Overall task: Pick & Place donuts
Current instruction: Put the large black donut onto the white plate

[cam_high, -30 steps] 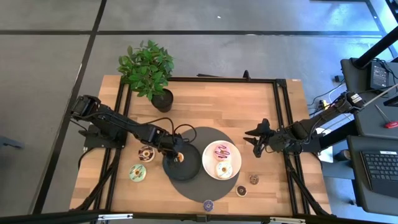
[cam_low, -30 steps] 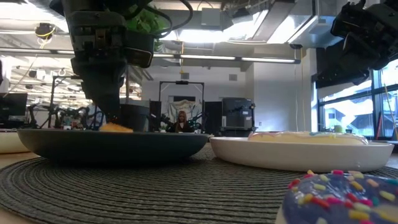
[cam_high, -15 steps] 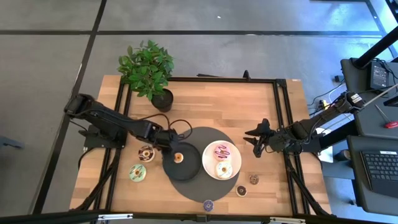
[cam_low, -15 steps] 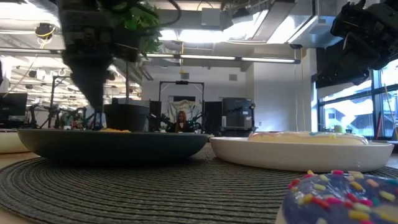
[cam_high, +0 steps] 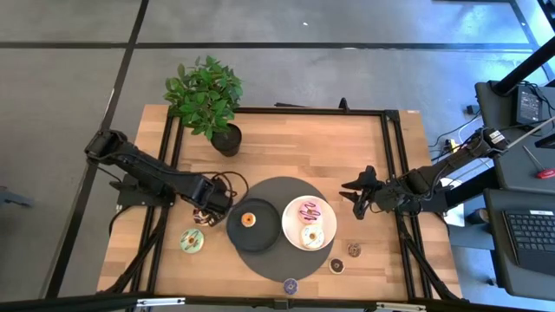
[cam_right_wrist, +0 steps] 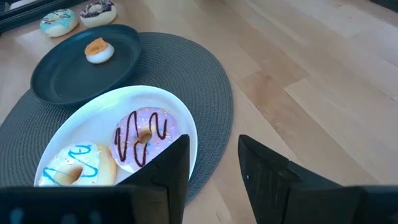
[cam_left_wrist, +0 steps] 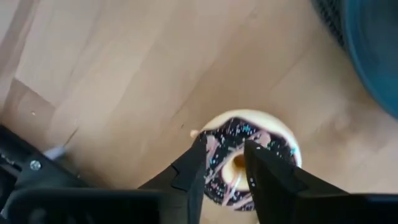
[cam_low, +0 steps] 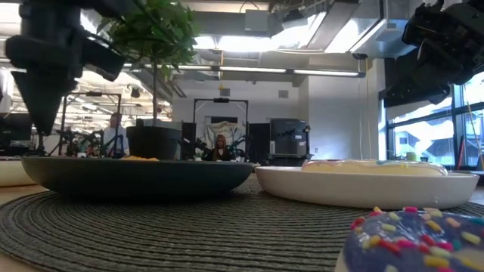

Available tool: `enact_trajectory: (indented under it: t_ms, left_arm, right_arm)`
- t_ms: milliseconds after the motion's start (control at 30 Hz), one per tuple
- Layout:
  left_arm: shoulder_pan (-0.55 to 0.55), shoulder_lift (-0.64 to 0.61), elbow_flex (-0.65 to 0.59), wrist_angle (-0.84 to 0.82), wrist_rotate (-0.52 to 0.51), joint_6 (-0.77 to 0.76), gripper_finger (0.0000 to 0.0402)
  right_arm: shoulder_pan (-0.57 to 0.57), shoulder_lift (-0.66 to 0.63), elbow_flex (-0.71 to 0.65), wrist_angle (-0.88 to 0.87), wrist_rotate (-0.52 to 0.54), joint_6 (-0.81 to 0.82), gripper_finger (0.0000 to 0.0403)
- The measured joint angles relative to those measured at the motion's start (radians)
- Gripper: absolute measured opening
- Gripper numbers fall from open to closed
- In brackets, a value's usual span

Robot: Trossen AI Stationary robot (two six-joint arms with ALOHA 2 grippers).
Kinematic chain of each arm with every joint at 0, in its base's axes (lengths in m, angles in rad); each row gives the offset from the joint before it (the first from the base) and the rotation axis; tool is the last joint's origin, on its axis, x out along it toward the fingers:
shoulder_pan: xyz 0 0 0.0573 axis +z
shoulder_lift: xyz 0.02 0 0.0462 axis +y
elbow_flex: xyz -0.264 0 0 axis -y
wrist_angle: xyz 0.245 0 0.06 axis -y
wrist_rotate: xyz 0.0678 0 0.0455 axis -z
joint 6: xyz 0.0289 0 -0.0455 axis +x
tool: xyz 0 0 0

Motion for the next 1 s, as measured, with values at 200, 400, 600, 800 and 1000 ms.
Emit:
enact_trajectory:
  t_ms: [200, 400, 600, 800, 1000]
  left_arm:
    - [-0.049, 0.000, -0.016, -0.038, -0.067, -0.094, 0.0154]
    - [-0.096, -0.001, -0.081, -0.037, -0.014, -0.204, 0.0191]
    - [-0.128, 0.000, -0.119, -0.031, 0.000, -0.283, 0.0215]
    - [-0.138, 0.000, -0.121, -0.010, -0.001, -0.331, 0.0226]
    - [-0.139, 0.000, -0.121, 0.087, -0.003, -0.300, 0.0226]
  right_arm:
    - [0.000, 0.000, 0.000, 0.000, 0.000, 0.002, 0.0139]
    - [0.000, 0.000, 0.000, 0.000, 0.000, 0.002, 0.0139]
    - [0.000, 0.000, 0.000, 0.000, 0.000, 0.002, 0.0139]
    - [0.000, 0.000, 0.000, 0.000, 0.000, 0.002, 0.0139]
    - [0.000, 0.000, 0.000, 0.000, 0.000, 0.002, 0.0139]
